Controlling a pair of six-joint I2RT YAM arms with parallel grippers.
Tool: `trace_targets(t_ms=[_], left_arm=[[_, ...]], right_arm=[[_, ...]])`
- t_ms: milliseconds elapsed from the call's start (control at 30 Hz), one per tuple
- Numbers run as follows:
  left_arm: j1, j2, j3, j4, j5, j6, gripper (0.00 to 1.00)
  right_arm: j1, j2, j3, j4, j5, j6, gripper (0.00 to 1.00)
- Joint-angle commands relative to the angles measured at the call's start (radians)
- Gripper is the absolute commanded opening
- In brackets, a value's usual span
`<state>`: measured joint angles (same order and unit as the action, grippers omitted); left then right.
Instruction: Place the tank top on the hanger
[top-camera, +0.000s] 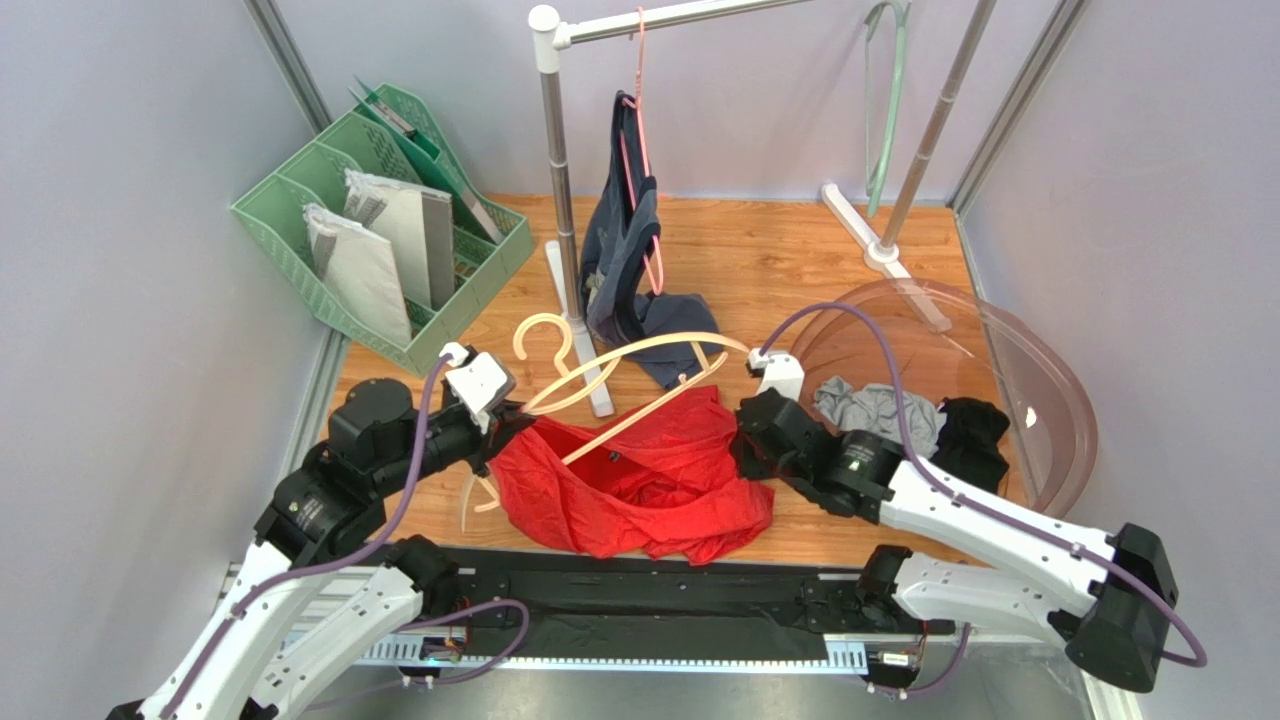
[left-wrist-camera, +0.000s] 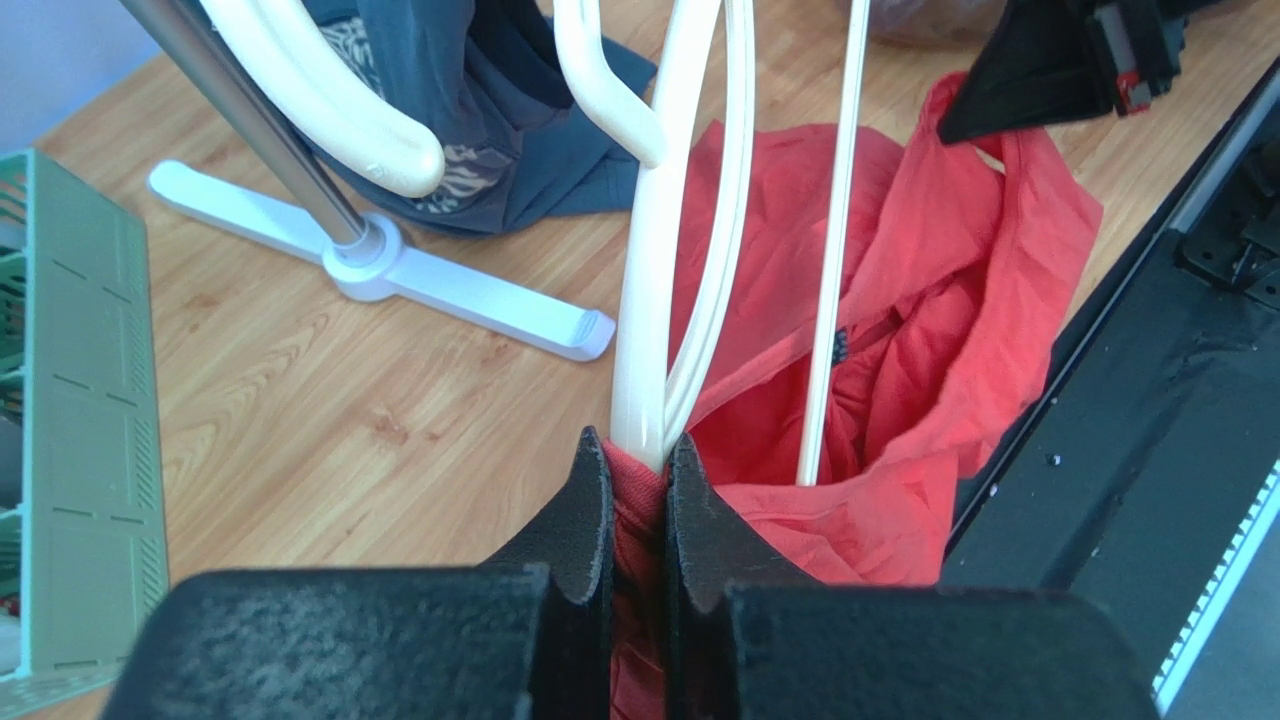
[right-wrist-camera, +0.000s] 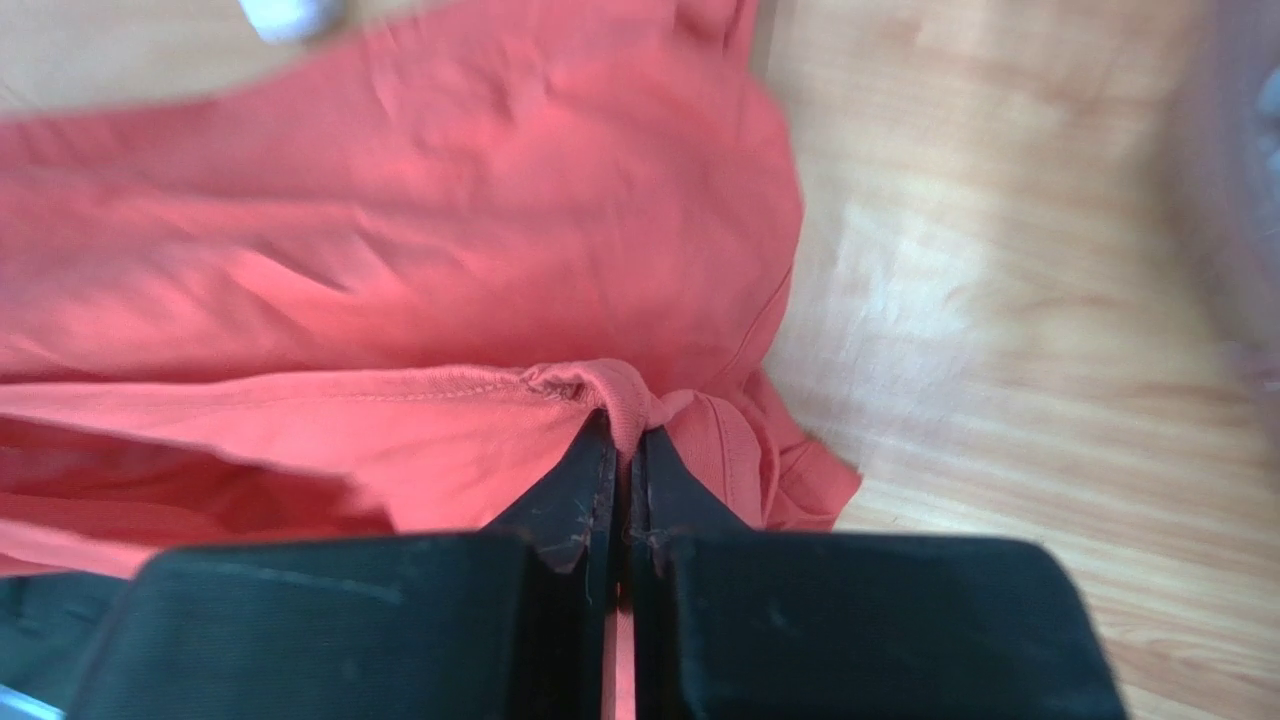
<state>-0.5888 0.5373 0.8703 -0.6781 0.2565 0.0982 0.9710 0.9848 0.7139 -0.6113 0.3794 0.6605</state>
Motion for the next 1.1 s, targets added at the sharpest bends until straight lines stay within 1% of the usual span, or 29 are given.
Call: trace_targets(t_ms=[0, 267, 367, 467, 600, 700, 800, 900, 1067], left_arm=[[-0.003, -0.048, -0.004, 0.074, 0.021, -0.014, 0.00], [-0.003, -0.105, -0.013, 0.097, 0.066, -0.014, 0.00], [-0.003, -0.117, -0.014, 0.107, 0.108, -0.011, 0.00], [-0.003, -0.120, -0.017, 0.120, 0.167, -0.008, 0.00], [-0.003, -0.115, -0.016, 0.126, 0.210, -0.008, 0.00], [-0.003, -0.102, -0.016, 0.130, 0.234, -0.009, 0.00], [-0.003, -0.089, -0.014, 0.133, 0.234, -0.011, 0.00], [-0.003, -0.080, -0.016, 0.133, 0.219, -0.011, 0.00], [-0.003, -0.045, -0.010, 0.129, 0.173, -0.009, 0.00]], right_arm=[[-0.050, -0.046, 0.094, -0.091, 0.067, -0.056, 0.00], [-0.123, -0.103, 0.139, -0.159, 0.099, -0.102, 0.00], [-0.164, -0.121, 0.144, -0.171, 0.107, -0.134, 0.00], [-0.230, -0.136, 0.168, -0.183, 0.104, -0.182, 0.00], [-0.345, -0.146, 0.212, -0.182, 0.076, -0.245, 0.00], [-0.400, -0.146, 0.254, -0.182, 0.047, -0.281, 0.00], [-0.425, -0.143, 0.297, -0.192, 0.026, -0.303, 0.00], [-0.426, -0.143, 0.344, -0.223, 0.030, -0.315, 0.00], [-0.426, -0.155, 0.429, -0.289, -0.010, -0.317, 0.00]])
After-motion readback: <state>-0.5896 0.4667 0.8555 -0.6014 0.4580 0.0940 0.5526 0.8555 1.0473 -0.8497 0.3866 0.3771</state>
